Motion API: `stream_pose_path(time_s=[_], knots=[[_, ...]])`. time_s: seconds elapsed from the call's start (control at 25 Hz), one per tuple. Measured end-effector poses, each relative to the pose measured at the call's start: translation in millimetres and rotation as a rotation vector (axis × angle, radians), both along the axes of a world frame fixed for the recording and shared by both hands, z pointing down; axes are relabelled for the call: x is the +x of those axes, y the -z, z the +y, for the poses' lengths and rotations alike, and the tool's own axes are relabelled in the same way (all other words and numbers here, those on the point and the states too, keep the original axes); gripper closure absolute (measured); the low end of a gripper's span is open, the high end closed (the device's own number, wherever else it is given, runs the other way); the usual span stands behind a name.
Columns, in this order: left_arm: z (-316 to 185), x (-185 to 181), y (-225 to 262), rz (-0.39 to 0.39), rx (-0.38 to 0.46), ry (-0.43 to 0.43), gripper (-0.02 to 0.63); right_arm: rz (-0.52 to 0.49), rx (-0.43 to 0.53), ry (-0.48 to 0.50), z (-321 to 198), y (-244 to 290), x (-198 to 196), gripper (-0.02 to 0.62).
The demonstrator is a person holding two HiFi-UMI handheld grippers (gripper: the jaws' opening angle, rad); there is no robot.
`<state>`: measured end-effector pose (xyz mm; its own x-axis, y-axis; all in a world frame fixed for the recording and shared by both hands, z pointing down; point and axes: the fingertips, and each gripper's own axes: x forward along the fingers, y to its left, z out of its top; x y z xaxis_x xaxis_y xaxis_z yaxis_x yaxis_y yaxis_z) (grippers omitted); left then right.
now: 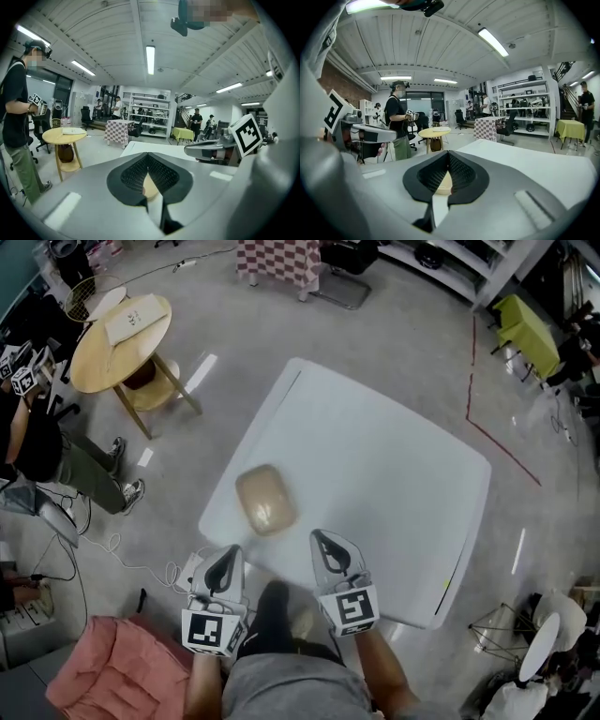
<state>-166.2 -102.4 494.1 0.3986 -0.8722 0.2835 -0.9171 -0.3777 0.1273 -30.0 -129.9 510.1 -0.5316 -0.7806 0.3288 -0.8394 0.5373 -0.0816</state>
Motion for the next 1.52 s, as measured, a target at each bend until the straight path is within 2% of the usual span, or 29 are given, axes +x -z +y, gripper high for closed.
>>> stream_pose_path(time_s=[0.48,0.84,0.92,1.04,1.16,1.32,1.52], knots=[[-43.3,-3.3,-54.1,0.016,-0.09,-0.01,0.594,0.029,-0.135,0.0,-42.9,-66.6,-3.7,0.592],[-53.6,-6.8,-74.6,0.016,-0.123,-0.019,0.594,0.042,-0.228,-0.005,-50.3,-98.1,-4.7,0.589],[-54.1,-6.8,-76.6,0.018,-0.126,-0.018,0.594,0.016,-0.285,0.007,-49.0,-106.3,-6.6,0.503],[-54.1,-4.1,-78.3,0.018,-0.133,-0.021,0.594,-0.046,-0.366,0.03,-46.3,-116.5,-9.9,0.439],[-53.3,-4.2,-79.7,0.016,-0.139,-0.024,0.594,-0.09,-0.409,0.041,-45.0,-123.3,-13.4,0.397],[-56.9,-8.8,-82.4,0.01,-0.144,-0.018,0.594,-0.157,-0.461,0.053,-47.9,-131.0,-19.0,0.379],[-60.4,-8.9,-83.9,0.006,-0.149,-0.017,0.594,-0.179,-0.488,0.054,-50.0,-139.0,-20.1,0.379]])
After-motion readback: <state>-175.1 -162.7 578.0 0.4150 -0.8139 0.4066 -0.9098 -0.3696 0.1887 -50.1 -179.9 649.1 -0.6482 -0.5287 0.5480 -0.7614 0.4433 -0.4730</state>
